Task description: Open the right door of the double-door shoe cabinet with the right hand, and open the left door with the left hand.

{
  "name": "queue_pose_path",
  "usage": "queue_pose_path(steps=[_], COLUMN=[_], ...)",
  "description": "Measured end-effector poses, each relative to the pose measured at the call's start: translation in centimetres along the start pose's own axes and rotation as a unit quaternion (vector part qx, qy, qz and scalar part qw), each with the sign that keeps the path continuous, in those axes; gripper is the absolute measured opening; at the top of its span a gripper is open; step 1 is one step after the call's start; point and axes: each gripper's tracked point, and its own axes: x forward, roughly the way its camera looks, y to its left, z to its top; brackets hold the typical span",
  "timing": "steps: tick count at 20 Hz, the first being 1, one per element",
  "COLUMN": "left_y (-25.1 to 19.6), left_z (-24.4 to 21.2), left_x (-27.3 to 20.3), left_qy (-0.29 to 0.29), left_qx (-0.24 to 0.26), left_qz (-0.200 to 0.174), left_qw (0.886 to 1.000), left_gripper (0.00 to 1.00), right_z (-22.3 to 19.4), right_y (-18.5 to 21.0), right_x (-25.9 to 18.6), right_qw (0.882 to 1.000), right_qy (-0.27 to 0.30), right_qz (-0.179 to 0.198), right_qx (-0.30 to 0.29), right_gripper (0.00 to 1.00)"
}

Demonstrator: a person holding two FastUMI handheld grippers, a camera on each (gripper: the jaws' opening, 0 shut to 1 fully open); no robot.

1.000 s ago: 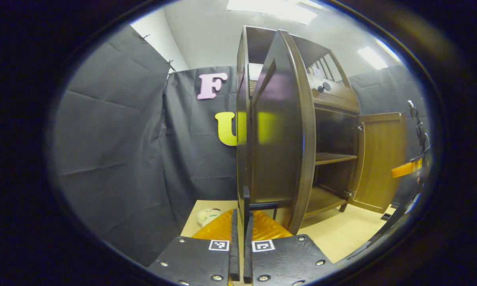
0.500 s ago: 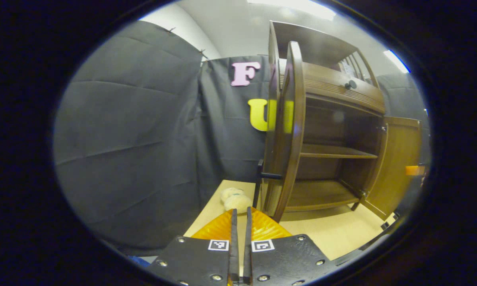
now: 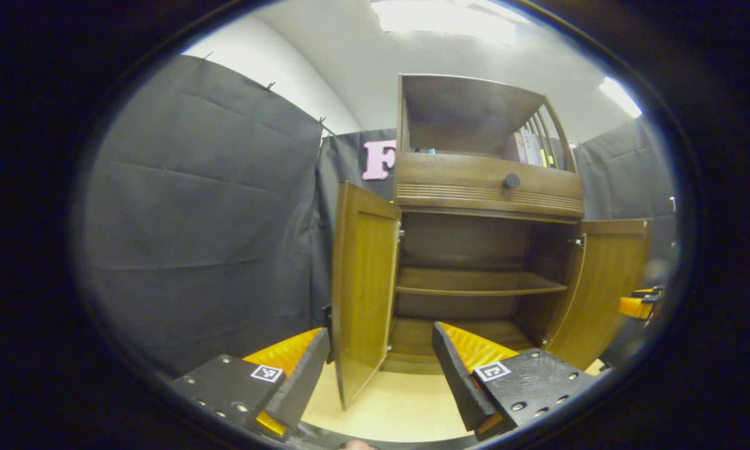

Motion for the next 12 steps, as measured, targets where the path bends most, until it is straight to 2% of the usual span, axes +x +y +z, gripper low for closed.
queue_pose_path(steps=[1,2,3,4,5,6,7,8,9,10,11,12], left_y=[-0.6,-1.3,-2.2,-3.4,-4.6,-5.9,-6.9,-7.5,-8.0,-8.7,-9.5,-9.8], left_z=[0.1,0.1,0.0,0.1,-0.2,-0.3,0.1,0.8,1.6,2.2,2.5,2.7], left_x=[-0.8,-1.5,-2.2,-2.7,-3.5,-4.1,-4.9,-5.6,-6.2,-6.8,-7.3,-7.9], left_qy=[-0.001,-0.004,-0.011,-0.015,-0.012,-0.009,-0.012,-0.021,-0.029,-0.036,-0.042,-0.048], left_qx=[-0.001,-0.010,-0.028,-0.047,-0.063,-0.068,-0.060,-0.044,-0.027,-0.016,-0.010,-0.008], left_qz=[0.014,0.025,0.029,0.024,0.017,0.002,-0.012,-0.020,-0.026,-0.035,-0.046,-0.050], left_qw=[1.000,1.000,0.999,0.998,0.998,0.998,0.998,0.999,0.999,0.999,0.998,0.998], left_gripper=[0.99,0.99,0.99,0.99,0.99,0.99,0.99,0.99,0.99,0.99,0.99,0.99], right_z=[0.0,0.2,0.7,1.1,1.1,0.9,0.7,0.6,0.5,0.3,0.0,-0.1], right_y=[-0.5,-1.0,-1.5,-2.2,-3.1,-3.8,-4.8,-5.8,-6.6,-7.1,-7.3,-7.4], right_x=[-0.5,-1.0,-1.7,-2.5,-3.1,-3.8,-4.4,-5.0,-5.3,-5.5,-5.5,-5.5], right_qw=[1.000,1.000,1.000,0.999,0.999,0.999,0.999,0.999,0.999,0.999,0.999,0.999], right_qy=[0.001,-0.005,-0.017,-0.029,-0.036,-0.038,-0.039,-0.041,-0.042,-0.042,-0.040,-0.038], right_qz=[0.004,0.009,0.013,0.015,0.013,0.011,0.005,-0.002,-0.006,-0.007,-0.005,0.000], right_qx=[0.000,0.000,0.000,-0.002,-0.002,-0.002,-0.001,0.003,0.010,0.015,0.015,0.010], right_gripper=[0.91,0.91,0.95,0.92,0.95,0.91,0.95,0.91,0.91,0.95,0.91,0.95])
